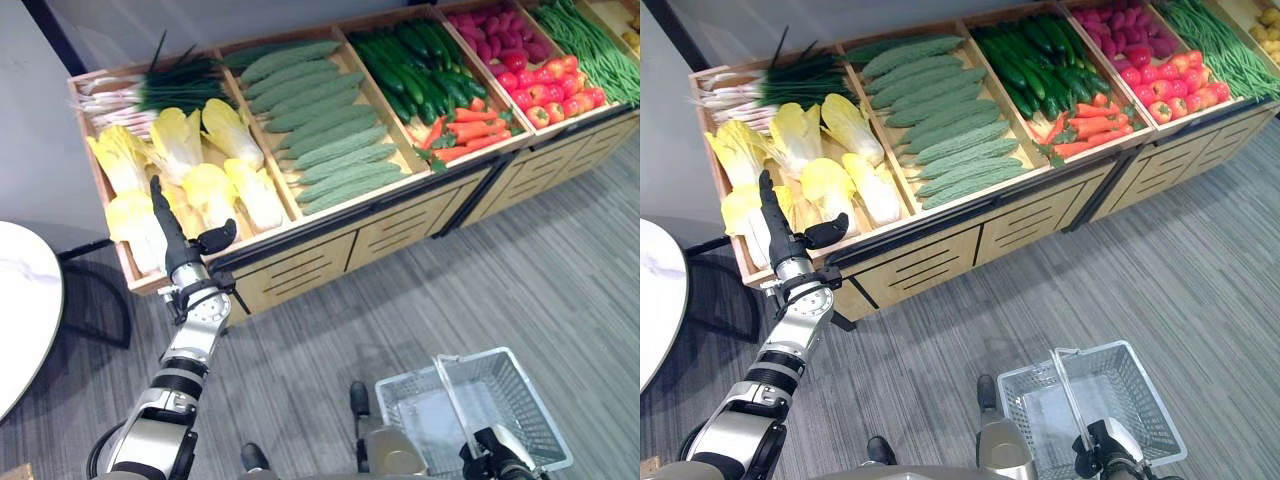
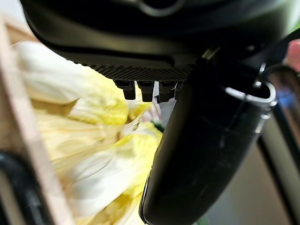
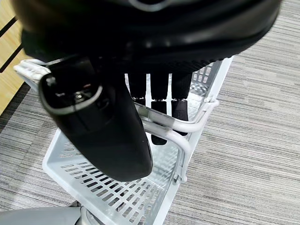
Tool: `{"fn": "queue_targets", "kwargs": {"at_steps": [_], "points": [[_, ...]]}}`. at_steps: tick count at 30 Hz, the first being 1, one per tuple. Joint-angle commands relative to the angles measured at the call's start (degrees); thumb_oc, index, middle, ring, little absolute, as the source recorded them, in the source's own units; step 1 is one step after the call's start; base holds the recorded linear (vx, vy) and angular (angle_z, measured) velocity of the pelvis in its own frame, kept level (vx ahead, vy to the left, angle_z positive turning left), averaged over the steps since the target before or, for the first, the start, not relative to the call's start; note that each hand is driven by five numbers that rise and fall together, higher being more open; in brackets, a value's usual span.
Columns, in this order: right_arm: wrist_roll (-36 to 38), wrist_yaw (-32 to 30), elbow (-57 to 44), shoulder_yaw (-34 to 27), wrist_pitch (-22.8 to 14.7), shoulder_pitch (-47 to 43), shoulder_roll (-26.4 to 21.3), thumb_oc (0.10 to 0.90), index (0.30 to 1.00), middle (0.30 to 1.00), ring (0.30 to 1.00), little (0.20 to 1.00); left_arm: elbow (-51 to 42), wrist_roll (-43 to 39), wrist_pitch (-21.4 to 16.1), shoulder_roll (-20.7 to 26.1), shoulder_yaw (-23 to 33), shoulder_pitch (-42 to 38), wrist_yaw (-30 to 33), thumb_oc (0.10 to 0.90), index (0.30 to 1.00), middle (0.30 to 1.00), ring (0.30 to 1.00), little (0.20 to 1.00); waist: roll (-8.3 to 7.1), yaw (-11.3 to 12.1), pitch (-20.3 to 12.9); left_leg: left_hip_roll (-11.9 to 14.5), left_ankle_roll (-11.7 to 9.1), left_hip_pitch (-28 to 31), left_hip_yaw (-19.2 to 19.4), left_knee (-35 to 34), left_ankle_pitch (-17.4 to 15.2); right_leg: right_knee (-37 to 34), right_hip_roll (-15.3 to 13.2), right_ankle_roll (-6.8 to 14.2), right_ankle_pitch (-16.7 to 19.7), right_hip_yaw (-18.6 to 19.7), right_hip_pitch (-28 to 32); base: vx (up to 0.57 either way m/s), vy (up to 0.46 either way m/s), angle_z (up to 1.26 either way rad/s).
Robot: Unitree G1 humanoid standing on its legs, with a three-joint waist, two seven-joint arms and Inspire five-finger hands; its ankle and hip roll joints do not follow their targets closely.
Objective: Get the vegetables into the basket
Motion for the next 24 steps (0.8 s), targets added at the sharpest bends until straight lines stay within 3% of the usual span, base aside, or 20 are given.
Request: {"fn": "queue_targets", "kwargs": {"at_steps": [1, 14, 22, 24], "points": [[-0.59, -2.24, -1.39, 2.97, -1.91, -1.63, -1.23, 0.400, 0.300, 0.300, 0.300, 0.300, 0.52, 2.27, -3.52, 4.22, -1.13, -11.36, 4.64, 0.900, 1.000, 1.000, 1.000, 1.000, -2.13, 0.64, -0.56, 2.31, -3.50, -1.87, -4.02, 0.03, 2.50, 0.72, -2.70, 5.25, -4.44, 0.12, 1.87, -0.03, -0.053, -0.11], [-1.03, -4.07, -2.11, 5.59, -3.03, -3.84, -0.74, 0.400, 0.300, 0.300, 0.300, 0.300, 8.95, 2.55, -0.62, 5.19, -0.76, -16.30, 11.72, 0.900, 1.000, 1.000, 1.000, 1.000, -3.11, -0.25, 0.19, 3.83, -4.37, -4.01, -2.20, 0.03, 3.41, 1.34, -1.03, 5.11, -3.86, 1.89, -2.55, 0.00, -0.029, -0.13], [-0.82, -4.67, -0.66, 5.87, -2.80, -4.57, -0.87, 0.400, 0.300, 0.300, 0.300, 0.300, 18.51, 1.72, 4.43, 4.98, -2.65, -20.41, 9.34, 0.900, 1.000, 1.000, 1.000, 1.000, -2.55, -0.63, 0.72, 4.17, -4.59, -3.59, -1.45, 0.03, 3.58, 1.72, -0.37, 4.85, -3.99, 2.50, -3.19, 0.01, -0.005, -0.02], [-0.51, -4.56, 0.19, 5.86, -2.50, -4.96, -1.03, 0.400, 0.300, 0.300, 0.300, 0.300, 25.54, -0.92, 5.76, 4.38, -3.44, -22.98, 6.38, 0.900, 1.000, 1.000, 1.000, 1.000, -2.05, -0.68, 0.81, 4.24, -4.66, -3.33, -1.47, 0.03, 3.74, 1.82, -0.11, 4.69, -4.07, 2.53, -3.08, 0.03, -0.010, -0.02]]}}
